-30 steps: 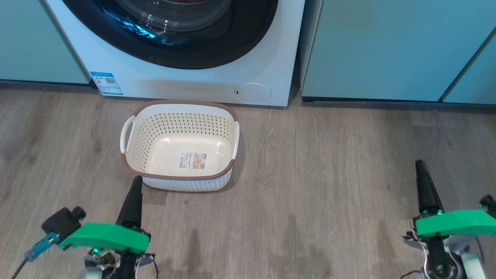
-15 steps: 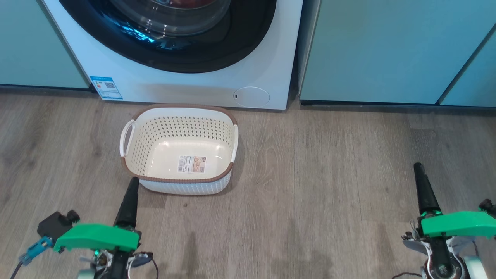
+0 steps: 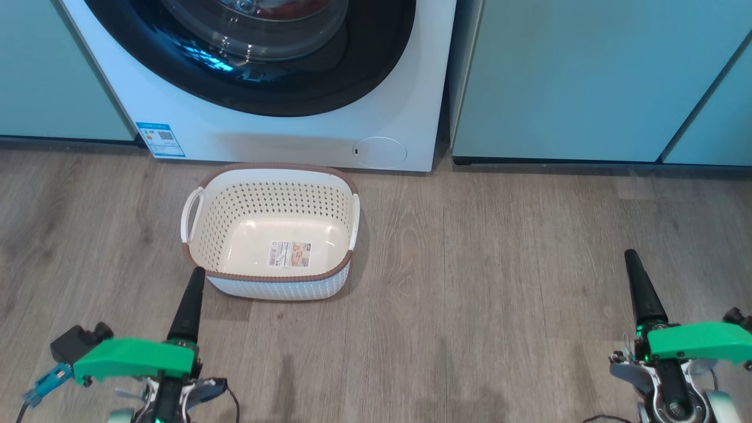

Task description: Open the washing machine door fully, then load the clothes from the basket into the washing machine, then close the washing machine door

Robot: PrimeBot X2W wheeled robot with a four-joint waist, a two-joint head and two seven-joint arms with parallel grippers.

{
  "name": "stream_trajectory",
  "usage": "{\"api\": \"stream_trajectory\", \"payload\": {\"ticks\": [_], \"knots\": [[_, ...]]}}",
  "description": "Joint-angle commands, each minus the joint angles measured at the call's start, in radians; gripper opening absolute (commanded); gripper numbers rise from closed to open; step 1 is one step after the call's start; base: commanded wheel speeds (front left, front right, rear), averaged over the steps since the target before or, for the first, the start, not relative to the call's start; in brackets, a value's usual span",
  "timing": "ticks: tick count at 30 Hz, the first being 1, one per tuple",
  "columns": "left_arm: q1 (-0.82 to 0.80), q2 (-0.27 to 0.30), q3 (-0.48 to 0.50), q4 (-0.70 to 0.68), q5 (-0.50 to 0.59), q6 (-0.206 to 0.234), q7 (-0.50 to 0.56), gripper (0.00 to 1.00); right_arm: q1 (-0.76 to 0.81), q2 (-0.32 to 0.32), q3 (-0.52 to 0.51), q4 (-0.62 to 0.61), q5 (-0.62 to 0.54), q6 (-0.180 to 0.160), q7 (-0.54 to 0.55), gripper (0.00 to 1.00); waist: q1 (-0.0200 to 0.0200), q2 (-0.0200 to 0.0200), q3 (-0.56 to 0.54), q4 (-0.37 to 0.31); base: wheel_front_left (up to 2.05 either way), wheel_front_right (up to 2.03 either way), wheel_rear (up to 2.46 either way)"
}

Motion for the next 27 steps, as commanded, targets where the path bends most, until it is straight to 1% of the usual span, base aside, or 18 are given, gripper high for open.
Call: {"api": "stream_trajectory", "payload": {"ticks": [1,27], "knots": [[-0.05,0.018,0.036,-0.025,-0.03,-0.01,0.007,0.0,-0.057,-0.017,0.018,-0.029,0.032,0.0,0.011,0.0,0.0,0.0,-0.001,-0.001,0.0,0.0,0.0],[-0.063,0.019,0.088,0.008,-0.305,-0.033,0.081,0.0,-0.071,-0.018,0.022,-0.005,0.305,0.0,0.085,0.0,0.0,0.0,-0.026,-0.009,0.0,0.0,0.0]]}}
